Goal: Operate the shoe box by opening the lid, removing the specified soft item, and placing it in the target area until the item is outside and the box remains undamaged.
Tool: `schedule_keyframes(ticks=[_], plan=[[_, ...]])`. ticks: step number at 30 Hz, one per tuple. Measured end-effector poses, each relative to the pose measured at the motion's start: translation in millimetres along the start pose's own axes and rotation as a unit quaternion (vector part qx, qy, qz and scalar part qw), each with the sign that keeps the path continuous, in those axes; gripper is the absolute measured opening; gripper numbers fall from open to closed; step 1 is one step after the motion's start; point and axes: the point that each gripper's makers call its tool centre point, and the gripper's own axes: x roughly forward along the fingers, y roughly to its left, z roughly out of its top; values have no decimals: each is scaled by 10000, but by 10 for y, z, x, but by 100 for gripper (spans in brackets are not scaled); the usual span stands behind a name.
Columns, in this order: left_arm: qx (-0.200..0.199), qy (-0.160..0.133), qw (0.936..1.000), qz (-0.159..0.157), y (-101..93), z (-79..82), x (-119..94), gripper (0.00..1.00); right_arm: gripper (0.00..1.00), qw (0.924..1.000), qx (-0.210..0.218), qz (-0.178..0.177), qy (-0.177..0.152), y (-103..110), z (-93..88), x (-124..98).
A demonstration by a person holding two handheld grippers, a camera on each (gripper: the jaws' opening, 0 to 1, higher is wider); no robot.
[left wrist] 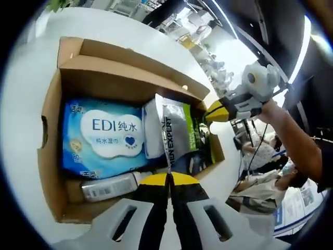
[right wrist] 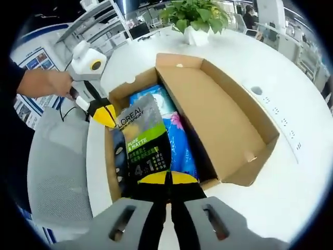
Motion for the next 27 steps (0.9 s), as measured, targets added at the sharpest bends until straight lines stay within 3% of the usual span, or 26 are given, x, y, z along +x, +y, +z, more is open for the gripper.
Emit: schedule_keyframes(ticks=[16, 23, 27], plan=[[34, -281, 9995, -158, -285, 144, -179, 0, 0, 9997, 3, -198, -157, 52, 136, -280], [106, -352, 9987, -359, -561, 236, -202, 0, 0, 9990, -19, -389, -211, 40, 165, -541], [137, -371, 9982, -456, -731, 279, -149, 0, 0, 9985, 11, -503, -194, 15, 94, -714]])
